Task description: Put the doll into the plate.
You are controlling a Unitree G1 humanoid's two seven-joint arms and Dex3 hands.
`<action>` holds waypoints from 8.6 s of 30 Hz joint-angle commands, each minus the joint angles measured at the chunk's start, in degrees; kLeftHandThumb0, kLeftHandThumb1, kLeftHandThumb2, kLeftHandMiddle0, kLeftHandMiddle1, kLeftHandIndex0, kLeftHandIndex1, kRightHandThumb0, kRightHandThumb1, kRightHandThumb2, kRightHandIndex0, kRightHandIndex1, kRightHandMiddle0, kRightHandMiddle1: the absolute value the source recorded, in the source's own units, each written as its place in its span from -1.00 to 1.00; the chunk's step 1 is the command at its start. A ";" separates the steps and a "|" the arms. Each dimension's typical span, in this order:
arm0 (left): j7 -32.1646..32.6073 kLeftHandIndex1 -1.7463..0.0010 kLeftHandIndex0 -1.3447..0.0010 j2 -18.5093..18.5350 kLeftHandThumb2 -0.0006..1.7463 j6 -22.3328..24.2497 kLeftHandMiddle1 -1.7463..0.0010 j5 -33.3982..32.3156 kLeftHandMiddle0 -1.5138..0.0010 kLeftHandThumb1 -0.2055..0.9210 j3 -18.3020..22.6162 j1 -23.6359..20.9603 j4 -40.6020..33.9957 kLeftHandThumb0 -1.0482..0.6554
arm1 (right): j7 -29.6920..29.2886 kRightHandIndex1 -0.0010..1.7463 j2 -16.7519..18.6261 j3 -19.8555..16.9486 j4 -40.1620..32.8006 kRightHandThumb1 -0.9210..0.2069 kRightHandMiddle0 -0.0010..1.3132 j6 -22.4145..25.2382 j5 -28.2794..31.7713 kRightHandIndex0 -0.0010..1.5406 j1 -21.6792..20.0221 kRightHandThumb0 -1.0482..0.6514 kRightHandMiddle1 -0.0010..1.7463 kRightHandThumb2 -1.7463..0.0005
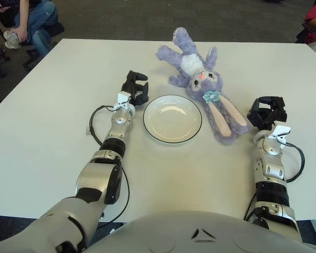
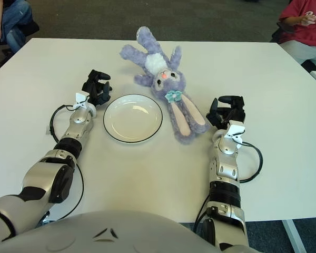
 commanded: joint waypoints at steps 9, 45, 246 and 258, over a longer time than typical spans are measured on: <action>0.02 -0.96 0.60 0.26 0.01 0.04 -0.96 0.51 0.61 0.54 -0.21 1.90 1.05 0.22 | -1.06 1.00 0.00 -0.90 0.56 -0.47 -0.59 0.04 -0.02 -0.62 0.09 0.23 1.00 -0.10; 0.21 -0.95 0.61 -0.59 -0.02 1.11 -0.96 0.30 0.63 0.57 -0.49 2.22 0.30 0.22 | 2.07 1.00 -2.97 -5.62 -4.56 -0.39 -0.54 9.04 7.51 -0.58 -8.85 0.23 1.00 -0.16; -1.01 -0.95 0.57 -0.35 0.02 -3.11 -0.95 0.96 0.59 0.52 -1.18 1.72 3.16 0.22 | 42.43 0.58 -27.63 38.48 -6.79 -1.00 -1.00 20.47 -44.88 -0.74 -29.70 -1.00 -0.39 0.40; -1.06 -0.94 0.57 -0.15 0.02 -3.46 -0.95 1.33 0.59 0.52 -1.44 1.77 3.22 0.23 | 39.23 0.99 -25.64 38.75 -1.40 -1.00 -1.00 20.57 -46.35 -0.41 -30.58 -0.94 -0.44 0.61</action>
